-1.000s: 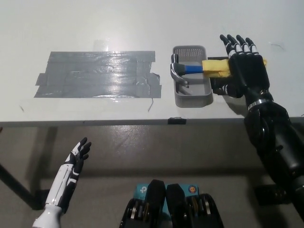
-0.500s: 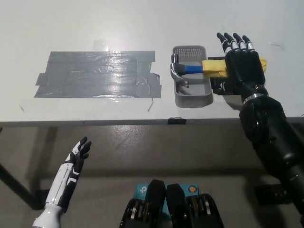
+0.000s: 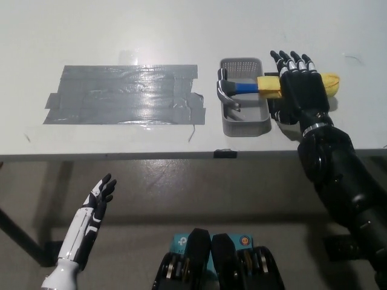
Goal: The robot picks the hammer with right hand and hits the black area on the desk and places it back.
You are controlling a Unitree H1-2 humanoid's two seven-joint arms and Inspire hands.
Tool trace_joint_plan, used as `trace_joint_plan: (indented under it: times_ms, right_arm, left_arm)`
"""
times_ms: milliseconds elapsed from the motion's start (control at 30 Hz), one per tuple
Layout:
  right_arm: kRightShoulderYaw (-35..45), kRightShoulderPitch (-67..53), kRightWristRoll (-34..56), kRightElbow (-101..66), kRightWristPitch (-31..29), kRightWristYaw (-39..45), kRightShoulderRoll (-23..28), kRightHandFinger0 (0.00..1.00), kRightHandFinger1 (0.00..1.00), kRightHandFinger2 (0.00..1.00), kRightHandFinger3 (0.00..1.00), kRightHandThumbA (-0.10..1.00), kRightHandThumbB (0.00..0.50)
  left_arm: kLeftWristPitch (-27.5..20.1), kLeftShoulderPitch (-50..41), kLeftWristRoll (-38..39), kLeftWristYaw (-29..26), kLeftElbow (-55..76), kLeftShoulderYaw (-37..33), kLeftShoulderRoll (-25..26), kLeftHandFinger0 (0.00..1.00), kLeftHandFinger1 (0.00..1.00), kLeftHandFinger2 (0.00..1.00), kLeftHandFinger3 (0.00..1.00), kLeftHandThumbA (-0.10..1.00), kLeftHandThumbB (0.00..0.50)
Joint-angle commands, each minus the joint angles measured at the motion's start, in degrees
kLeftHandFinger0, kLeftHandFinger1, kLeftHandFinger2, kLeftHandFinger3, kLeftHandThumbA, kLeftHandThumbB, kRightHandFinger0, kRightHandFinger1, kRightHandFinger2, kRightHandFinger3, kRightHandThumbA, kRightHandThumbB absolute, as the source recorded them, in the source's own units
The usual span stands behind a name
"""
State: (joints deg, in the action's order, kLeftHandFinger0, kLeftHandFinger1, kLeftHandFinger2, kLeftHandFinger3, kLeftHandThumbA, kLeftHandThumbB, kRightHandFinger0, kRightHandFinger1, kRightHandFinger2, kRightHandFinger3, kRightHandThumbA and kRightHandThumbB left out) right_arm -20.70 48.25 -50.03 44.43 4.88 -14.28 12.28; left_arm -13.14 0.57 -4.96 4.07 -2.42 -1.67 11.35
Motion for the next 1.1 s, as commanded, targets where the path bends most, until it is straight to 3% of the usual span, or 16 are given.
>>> trace_joint_plan:
  times_ms: [0, 67, 133, 167, 200, 233, 267, 300, 367, 433, 567, 767, 867, 933, 1000, 1067]
  right_arm:
    - [-0.32, 4.82, 1.39, 0.95, -2.06, -2.58, -0.04, 1.0, 1.0, 1.0, 1.0, 0.9, 0.339]
    - [-0.48, 4.96, 1.52, 1.88, -2.5, -3.37, -0.17, 1.0, 1.0, 1.0, 1.0, 0.87, 0.348]
    - [-0.15, 5.84, 1.52, 5.33, -3.16, -8.01, -0.92, 1.0, 1.0, 1.0, 1.0, 0.59, 0.326]
    - [-0.62, 6.15, 0.78, 6.88, -3.01, -10.25, -1.06, 1.0, 0.94, 0.91, 1.0, 0.48, 0.315]
    - [-1.75, 7.18, -0.86, 10.69, -3.3, -15.74, -1.25, 0.72, 0.63, 0.64, 0.75, 0.28, 0.281]
    - [-1.99, 7.58, -1.24, 13.17, -3.91, -20.12, -1.51, 0.25, 0.23, 0.33, 0.42, -0.04, 0.258]
    - [-2.14, 7.63, -1.26, 14.62, -4.64, -22.92, -1.61, 0.02, 0.08, 0.26, 0.27, -0.1, 0.259]
    - [-2.78, 8.08, -1.56, 16.78, -6.13, -25.79, -1.39, 0.0, 0.05, 0.34, 0.21, -0.1, 0.241]
    - [-2.76, 8.06, -0.48, 17.49, -9.71, -26.6, -0.95, 0.0, 0.22, 0.68, 0.46, -0.1, 0.205]
    - [-2.22, 7.77, 0.87, 17.16, -12.22, -26.62, -0.61, 0.0, 0.31, 0.74, 0.73, -0.1, 0.205]
    - [-1.82, 7.5, 1.73, 16.29, -14.28, -27.31, 0.05, 0.0, 0.4, 0.77, 0.89, -0.1, 0.176]
    - [1.19, 6.69, 6.22, 14.47, -19.41, -26.55, -0.35, 0.0, 0.41, 0.8, 0.9, -0.1, 0.171]
    - [6.11, 6.07, 13.28, 11.24, -21.86, -20.46, -1.64, 0.0, 0.42, 0.77, 0.91, -0.1, 0.149]
    - [8.96, 5.88, 17.17, 9.15, -22.99, -16.72, -2.35, 0.0, 0.35, 0.73, 0.8, -0.1, 0.136]
    - [13.03, 5.48, 23.8, 4.19, -21.26, -9.59, -3.27, 0.0, 0.16, 0.56, 0.7, -0.1, 0.115]
    - [15.67, 5.29, 27.67, -0.77, -17.35, -5.36, -3.88, 0.0, 0.16, 0.63, 0.78, -0.1, 0.106]
  left_arm:
    - [-1.82, 0.99, 0.23, 0.5, 1.7, 0.21, 0.64, 1.0, 1.0, 1.0, 1.0, 1.0, 0.039]
    - [-1.83, 0.95, 0.53, 0.65, 1.5, 0.2, 0.63, 1.0, 1.0, 1.0, 1.0, 1.0, 0.042]
    - [-2.09, 1.04, 0.34, 0.53, 1.36, 0.21, 0.64, 1.0, 1.0, 1.0, 1.0, 1.0, 0.038]
    - [-2.11, 0.89, 0.33, 0.56, 1.43, 0.17, 0.63, 1.0, 1.0, 1.0, 1.0, 1.0, 0.036]
    - [-2.05, 0.94, 0.15, 0.46, 1.47, 0.18, 0.63, 1.0, 1.0, 1.0, 1.0, 1.0, 0.034]
    - [-2.04, 0.94, 0.17, 0.5, 1.48, 0.17, 0.66, 1.0, 1.0, 1.0, 1.0, 1.0, 0.033]
    - [-1.97, 0.82, 0.17, 0.58, 1.63, 0.11, 0.69, 1.0, 1.0, 1.0, 1.0, 1.0, 0.03]
    - [-1.97, 0.99, 0.04, 0.53, 1.68, 0.09, 0.68, 1.0, 1.0, 1.0, 1.0, 1.0, 0.03]
    - [-1.67, 1.1, 0.23, 0.64, 1.85, 0.2, 0.8, 1.0, 1.0, 1.0, 1.0, 1.0, 0.032]
    - [-1.56, 1.15, 0.21, 0.65, 1.97, 0.25, 0.89, 1.0, 1.0, 1.0, 1.0, 1.0, 0.037]
    - [-1.34, 1.5, 0.46, 0.83, 1.89, 0.2, 0.87, 1.0, 1.0, 1.0, 1.0, 1.0, 0.036]
    - [-0.93, 1.37, 0.56, 0.94, 2.1, 0.22, 0.95, 1.0, 1.0, 1.0, 1.0, 1.0, 0.038]
    - [-1.28, 1.44, 0.67, 1.06, 1.9, 0.16, 1.01, 1.0, 1.0, 1.0, 1.0, 1.0, 0.037]
    - [-1.07, 1.39, 0.32, 0.93, 2.09, 0.14, 1.04, 1.0, 1.0, 1.0, 1.0, 1.0, 0.042]
    - [-0.77, 1.55, 0.46, 0.9, 2.14, 0.2, 0.95, 1.0, 1.0, 1.0, 1.0, 1.0, 0.046]
    - [-0.88, 1.86, 0.48, 0.94, 1.83, 0.19, 1.02, 1.0, 1.0, 1.0, 1.0, 1.0, 0.05]
